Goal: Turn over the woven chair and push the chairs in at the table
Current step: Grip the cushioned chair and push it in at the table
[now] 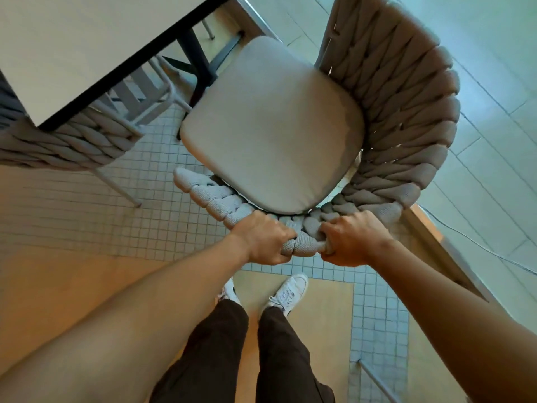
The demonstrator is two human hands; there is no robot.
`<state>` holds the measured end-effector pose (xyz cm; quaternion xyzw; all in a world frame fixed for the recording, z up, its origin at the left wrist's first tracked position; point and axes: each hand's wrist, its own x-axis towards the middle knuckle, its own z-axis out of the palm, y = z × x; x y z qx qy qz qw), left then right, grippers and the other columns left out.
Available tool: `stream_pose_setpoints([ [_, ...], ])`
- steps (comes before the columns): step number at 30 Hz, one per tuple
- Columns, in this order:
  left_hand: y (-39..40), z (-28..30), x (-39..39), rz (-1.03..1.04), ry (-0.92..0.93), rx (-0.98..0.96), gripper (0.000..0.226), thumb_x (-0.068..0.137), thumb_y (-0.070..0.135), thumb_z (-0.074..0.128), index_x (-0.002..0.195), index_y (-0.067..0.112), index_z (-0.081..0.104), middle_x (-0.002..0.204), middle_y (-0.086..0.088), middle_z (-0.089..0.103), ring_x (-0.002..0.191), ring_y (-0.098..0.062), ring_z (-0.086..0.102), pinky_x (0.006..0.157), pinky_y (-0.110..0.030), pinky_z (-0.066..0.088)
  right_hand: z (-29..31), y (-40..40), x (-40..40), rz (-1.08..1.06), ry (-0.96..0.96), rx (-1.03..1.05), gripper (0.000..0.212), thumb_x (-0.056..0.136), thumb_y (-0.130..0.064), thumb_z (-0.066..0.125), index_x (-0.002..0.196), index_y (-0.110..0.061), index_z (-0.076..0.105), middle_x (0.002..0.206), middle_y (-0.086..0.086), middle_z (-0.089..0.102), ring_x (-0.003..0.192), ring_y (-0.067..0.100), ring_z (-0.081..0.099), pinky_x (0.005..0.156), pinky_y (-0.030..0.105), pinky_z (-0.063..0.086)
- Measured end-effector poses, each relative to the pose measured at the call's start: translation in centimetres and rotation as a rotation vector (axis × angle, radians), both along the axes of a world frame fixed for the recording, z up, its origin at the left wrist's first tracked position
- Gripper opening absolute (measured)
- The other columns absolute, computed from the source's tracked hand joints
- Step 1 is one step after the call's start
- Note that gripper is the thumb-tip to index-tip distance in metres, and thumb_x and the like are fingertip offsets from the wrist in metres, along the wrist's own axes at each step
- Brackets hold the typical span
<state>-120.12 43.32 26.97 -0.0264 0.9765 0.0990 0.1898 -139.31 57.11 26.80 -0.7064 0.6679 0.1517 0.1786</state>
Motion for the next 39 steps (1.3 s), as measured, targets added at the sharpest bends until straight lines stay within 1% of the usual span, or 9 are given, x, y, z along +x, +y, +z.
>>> stream_pose_setpoints([
  [3, -0.3, 0.0, -0.1, -0.004, -0.003, -0.001, 0.041, 0.085, 0.06, 0.056, 0.107, 0.027, 0.064, 0.099, 0.005, 0.073, 0.086, -0.024, 0.069, 0.063, -0.033, 0.035, 0.7, -0.3, 0.3, -0.035, 0.045, -0.076, 0.039, 0.07, -0.063, 0.039, 0.072, -0.036, 0.067, 0.064, -0.014, 0.059, 0.049, 0.011, 0.032, 0.053, 0.023, 0.01],
  [7, -0.6, 0.2, 0.2, 0.011, -0.025, 0.019, 0.04, 0.086, 0.058, 0.057, 0.111, 0.027, 0.063, 0.101, 0.004, 0.073, 0.09, -0.024, 0.069, 0.066, -0.034, 0.04, 0.2, -0.1, 1.3, -0.099, 0.019, -0.003, 0.046, 0.075, -0.066, 0.038, 0.09, -0.032, 0.066, 0.077, -0.012, 0.066, 0.055, 0.016, 0.048, 0.054, 0.027, 0.031],
  [11, -1.1, 0.3, 2.3, -0.014, -0.026, 0.003, 0.042, 0.086, 0.059, 0.056, 0.112, 0.027, 0.064, 0.101, 0.004, 0.073, 0.086, -0.023, 0.069, 0.063, -0.031, 0.036, 0.2, 0.0, 3.7, -0.12, 0.004, -0.022, 0.049, 0.076, -0.065, 0.038, 0.094, -0.031, 0.067, 0.084, -0.009, 0.07, 0.067, 0.021, 0.067, 0.057, 0.029, 0.037],
  [14, -1.9, 0.1, 4.3, -0.052, -0.044, 0.004, 0.044, 0.087, 0.058, 0.054, 0.117, 0.027, 0.063, 0.102, 0.005, 0.073, 0.086, -0.022, 0.069, 0.063, -0.03, 0.034, 0.1, 0.0, 6.4, -0.142, -0.037, -0.036, 0.044, 0.08, -0.063, 0.045, 0.095, -0.028, 0.067, 0.087, -0.008, 0.071, 0.072, 0.023, 0.069, 0.059, 0.029, 0.042],
  [20, -3.8, -0.2, 5.5, -0.095, -0.046, 0.032, 0.046, 0.087, 0.056, 0.053, 0.122, 0.027, 0.062, 0.103, 0.006, 0.072, 0.084, -0.021, 0.069, 0.062, -0.03, 0.035, 0.0, -0.9, 7.6, -0.171, -0.069, -0.039, 0.049, 0.082, -0.065, 0.039, 0.101, -0.029, 0.067, 0.091, -0.01, 0.071, 0.075, 0.019, 0.07, 0.063, 0.029, 0.049],
  [27, -5.7, -0.2, 4.6, -0.114, -0.038, 0.006, 0.043, 0.088, 0.056, 0.052, 0.118, 0.027, 0.063, 0.102, 0.006, 0.072, 0.084, -0.021, 0.068, 0.062, -0.03, 0.04, -0.2, -2.7, 6.8, -0.181, -0.049, -0.05, 0.053, 0.079, -0.067, 0.034, 0.1, -0.03, 0.066, 0.09, -0.01, 0.072, 0.074, 0.019, 0.069, 0.063, 0.028, 0.047],
  [32, -8.9, 0.5, 3.8, -0.084, -0.042, 0.012, 0.036, 0.087, 0.057, 0.052, 0.107, 0.029, 0.062, 0.096, 0.007, 0.07, 0.082, -0.019, 0.066, 0.068, -0.033, 0.052, -0.1, -5.8, 6.6, -0.165, -0.018, -0.112, 0.048, 0.08, -0.067, 0.042, 0.095, -0.029, 0.067, 0.085, -0.009, 0.071, 0.072, 0.02, 0.068, 0.059, 0.028, 0.041],
  [35, -10.9, 0.8, 3.4, -0.052, -0.069, -0.013, 0.038, 0.086, 0.058, 0.053, 0.11, 0.031, 0.064, 0.095, 0.008, 0.071, 0.082, -0.018, 0.067, 0.07, -0.033, 0.053, 0.0, -7.8, 6.5, -0.156, -0.01, -0.124, 0.045, 0.079, -0.067, 0.047, 0.088, -0.027, 0.066, 0.081, -0.006, 0.07, 0.07, 0.023, 0.067, 0.057, 0.03, 0.039],
  [39, -10.2, 0.9, 3.6, 0.034, -0.038, -0.041, 0.052, 0.082, 0.063, 0.051, 0.122, 0.033, 0.061, 0.104, 0.008, 0.072, 0.087, -0.017, 0.069, 0.069, -0.031, 0.052, 0.2, -8.0, 6.0, -0.147, -0.04, -0.127, 0.042, 0.08, -0.062, 0.049, 0.089, -0.025, 0.064, 0.081, -0.005, 0.069, 0.071, 0.024, 0.066, 0.062, 0.033, 0.051],
])
